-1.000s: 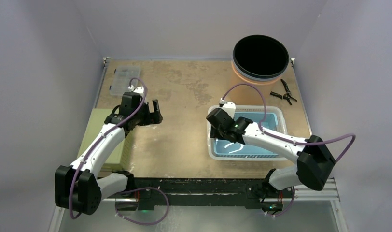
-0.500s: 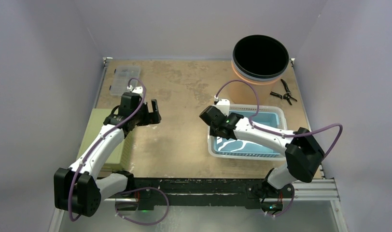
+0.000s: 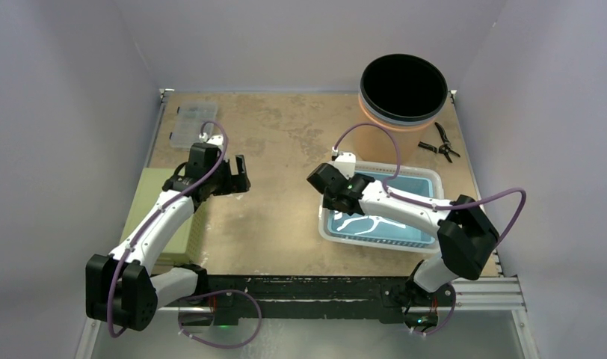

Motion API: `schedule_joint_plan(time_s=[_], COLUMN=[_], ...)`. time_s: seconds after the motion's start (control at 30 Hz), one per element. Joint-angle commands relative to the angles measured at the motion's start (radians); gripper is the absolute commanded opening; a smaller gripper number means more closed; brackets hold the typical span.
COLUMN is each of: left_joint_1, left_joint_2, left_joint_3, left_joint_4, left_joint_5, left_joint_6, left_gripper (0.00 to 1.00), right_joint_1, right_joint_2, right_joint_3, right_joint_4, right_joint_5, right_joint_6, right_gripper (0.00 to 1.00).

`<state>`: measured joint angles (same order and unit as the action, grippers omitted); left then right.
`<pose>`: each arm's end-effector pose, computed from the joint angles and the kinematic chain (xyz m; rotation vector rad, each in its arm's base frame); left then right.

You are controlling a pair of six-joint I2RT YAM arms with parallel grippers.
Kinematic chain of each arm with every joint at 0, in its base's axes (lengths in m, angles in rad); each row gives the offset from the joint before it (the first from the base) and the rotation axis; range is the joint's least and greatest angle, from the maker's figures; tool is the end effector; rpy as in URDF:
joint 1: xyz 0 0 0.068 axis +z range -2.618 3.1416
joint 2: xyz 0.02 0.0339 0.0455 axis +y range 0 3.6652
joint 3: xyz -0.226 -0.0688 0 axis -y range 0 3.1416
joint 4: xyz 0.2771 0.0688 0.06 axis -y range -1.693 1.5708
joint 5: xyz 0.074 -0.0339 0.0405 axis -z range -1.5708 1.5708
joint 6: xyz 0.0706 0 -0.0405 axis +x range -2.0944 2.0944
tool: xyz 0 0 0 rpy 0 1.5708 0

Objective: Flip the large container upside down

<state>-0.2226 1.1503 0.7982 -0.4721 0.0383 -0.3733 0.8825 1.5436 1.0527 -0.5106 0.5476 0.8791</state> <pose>0.2985 -0.0703 0.1745 -0.1640 2.4137 -0.3224 0.2564 0.2538 0.1486 0.1906 2.3685 0.1110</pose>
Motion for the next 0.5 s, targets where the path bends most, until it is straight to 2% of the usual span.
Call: schedule_joint_plan(time_s=[0.0, 0.1, 0.33, 0.47], left_joint_1=[0.006, 0.006, 0.006, 0.006], left_joint_2=[0.003, 0.001, -0.006, -0.019], left_joint_3=[0.006, 0.001, -0.008, -0.018], left_joint_4=[0.026, 0.032, 0.063, 0.103], left_joint_5=[0.019, 0.038, 0.132, 0.231], left_joint_6=[0.02, 0.023, 0.027, 0.018], left_gripper=[0.93, 0.91, 0.9, 0.9], right_joint_1=[-0.005, -0.004, -0.004, -0.003], right_joint_2=[-0.005, -0.02, -0.109, -0.2], right_joint_3=[-0.028, -0.023, 0.008, 0.007], right_joint_4=[-0.01, -0.015, -0.05, -0.064], right_joint_5=[0.003, 0.008, 0.063, 0.1], right_joint_6=[-0.006, -0.012, 0.009, 0.038], right_gripper=[0.29, 0.18, 0.01, 0.0])
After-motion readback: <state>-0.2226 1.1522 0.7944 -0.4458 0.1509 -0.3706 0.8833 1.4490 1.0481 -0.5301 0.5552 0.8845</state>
